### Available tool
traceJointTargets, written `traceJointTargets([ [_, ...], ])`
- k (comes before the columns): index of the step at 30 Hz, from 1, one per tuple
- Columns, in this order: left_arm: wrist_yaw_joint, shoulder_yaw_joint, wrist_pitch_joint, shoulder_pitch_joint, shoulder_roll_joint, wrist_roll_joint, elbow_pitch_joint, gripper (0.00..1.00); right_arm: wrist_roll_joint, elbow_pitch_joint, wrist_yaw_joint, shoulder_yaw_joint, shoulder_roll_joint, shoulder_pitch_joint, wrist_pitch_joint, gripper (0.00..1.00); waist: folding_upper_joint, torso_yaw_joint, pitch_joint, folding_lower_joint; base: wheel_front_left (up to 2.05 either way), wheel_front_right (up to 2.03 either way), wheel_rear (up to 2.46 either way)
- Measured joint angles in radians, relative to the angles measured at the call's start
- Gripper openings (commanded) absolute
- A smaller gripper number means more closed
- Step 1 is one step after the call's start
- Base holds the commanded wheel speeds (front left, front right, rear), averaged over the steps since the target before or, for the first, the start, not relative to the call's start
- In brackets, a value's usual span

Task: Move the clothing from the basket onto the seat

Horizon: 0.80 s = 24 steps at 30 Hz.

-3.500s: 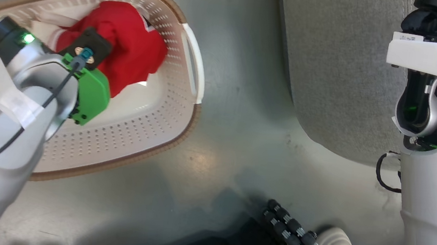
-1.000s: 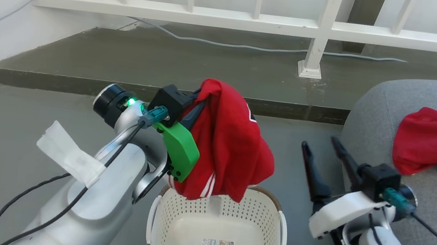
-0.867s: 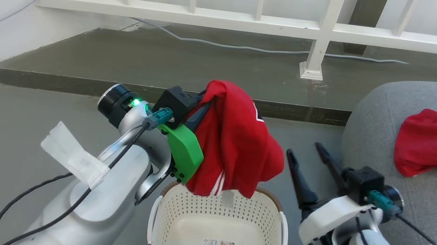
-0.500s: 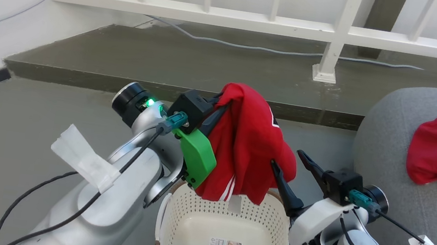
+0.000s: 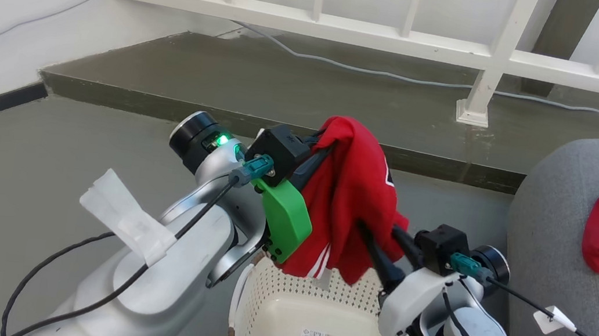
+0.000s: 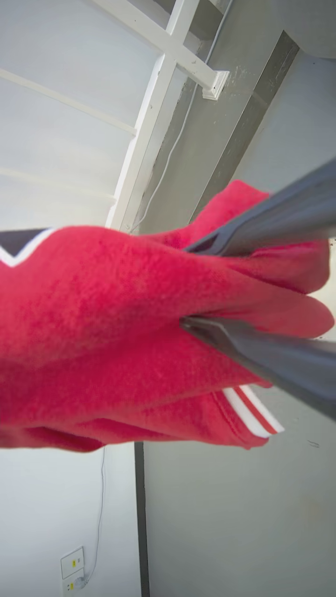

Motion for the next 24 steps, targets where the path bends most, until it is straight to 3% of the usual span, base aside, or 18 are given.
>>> traceJointTargets([
  [2, 0.003, 0.000, 0.004, 0.000, 0.000, -0.003, -0.010, 0.00, 0.000, 0.008, 0.000, 0.008, 0.003, -0.011, 0.000, 0.00, 0.0000, 0.001, -0.001, 0.0000, 0.00, 0.00, 0.00],
  [13, 0.049, 0.035, 0.007, 0.041, 0.000, -0.025, -0.020, 0.00, 0.028, 0.032, 0.000, 0.022, 0.002, -0.054, -0.003, 0.00, 0.0000, -0.039, 0.007, 0.0000, 0.00, 0.00, 0.00],
  [15, 0.056, 0.045, 0.007, 0.059, 0.001, -0.033, -0.018, 0.19, 0.034, 0.032, 0.000, 0.015, -0.004, -0.059, -0.010, 0.00, 0.0000, -0.052, 0.009, 0.0000, 0.00, 0.00, 0.00],
  [16, 0.058, 0.048, 0.006, 0.068, 0.002, -0.034, -0.016, 0.45, 0.037, 0.031, 0.000, 0.010, -0.009, -0.065, -0.010, 0.00, 0.0000, -0.059, 0.010, 0.0000, 0.00, 0.00, 0.00],
  [17, 0.062, 0.052, 0.004, 0.079, 0.002, -0.041, -0.015, 0.81, 0.039, 0.030, 0.000, 0.005, -0.015, -0.071, -0.010, 0.00, 0.0000, -0.066, 0.011, 0.0000, 0.00, 0.00, 0.00],
  [18, 0.064, 0.056, 0.003, 0.089, 0.002, -0.057, -0.013, 1.00, 0.041, 0.028, 0.000, 0.000, -0.021, -0.078, -0.011, 0.00, 0.0000, -0.074, 0.012, 0.0000, 0.00, 0.00, 0.00],
  [24, 0.075, 0.076, -0.021, 0.137, 0.004, -0.077, 0.001, 1.00, 0.043, 0.004, 0.000, -0.027, -0.059, -0.116, -0.012, 0.00, 0.0000, -0.123, 0.019, 0.0000, 0.00, 0.00, 0.00],
])
